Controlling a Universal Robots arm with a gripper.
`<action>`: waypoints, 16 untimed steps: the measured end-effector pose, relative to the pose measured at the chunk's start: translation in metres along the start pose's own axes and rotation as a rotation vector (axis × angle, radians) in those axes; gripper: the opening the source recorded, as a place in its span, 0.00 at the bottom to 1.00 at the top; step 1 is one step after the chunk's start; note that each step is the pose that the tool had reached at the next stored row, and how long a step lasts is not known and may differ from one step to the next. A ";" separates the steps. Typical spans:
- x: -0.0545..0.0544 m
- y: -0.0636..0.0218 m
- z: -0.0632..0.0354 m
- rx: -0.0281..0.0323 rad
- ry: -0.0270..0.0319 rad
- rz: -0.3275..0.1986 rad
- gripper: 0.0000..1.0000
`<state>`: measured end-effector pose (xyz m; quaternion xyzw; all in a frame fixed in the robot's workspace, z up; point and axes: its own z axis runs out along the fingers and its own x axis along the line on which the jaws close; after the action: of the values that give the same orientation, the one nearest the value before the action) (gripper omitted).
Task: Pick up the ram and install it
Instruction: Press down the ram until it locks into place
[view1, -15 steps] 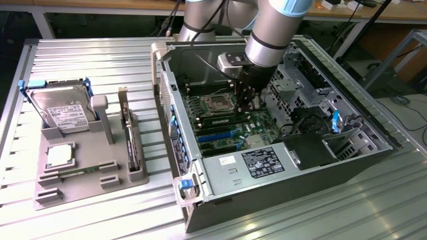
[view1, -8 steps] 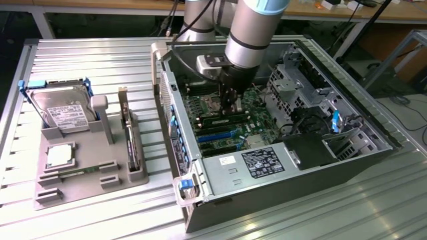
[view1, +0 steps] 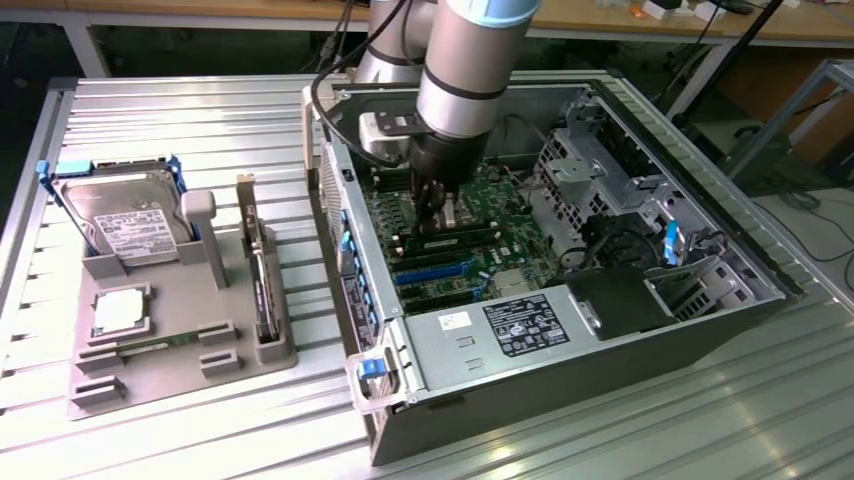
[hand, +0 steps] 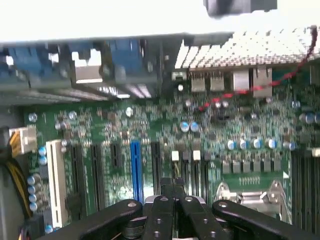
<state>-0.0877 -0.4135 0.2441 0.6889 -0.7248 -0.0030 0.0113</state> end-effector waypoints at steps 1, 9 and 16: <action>-0.001 0.0002 -0.0001 0.0001 0.0005 0.000 0.11; -0.004 0.0002 0.0087 0.0014 0.0008 0.000 0.11; -0.004 0.0002 0.0049 0.0023 -0.0004 0.000 0.11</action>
<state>-0.0877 -0.4094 0.2392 0.6889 -0.7248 -0.0023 0.0104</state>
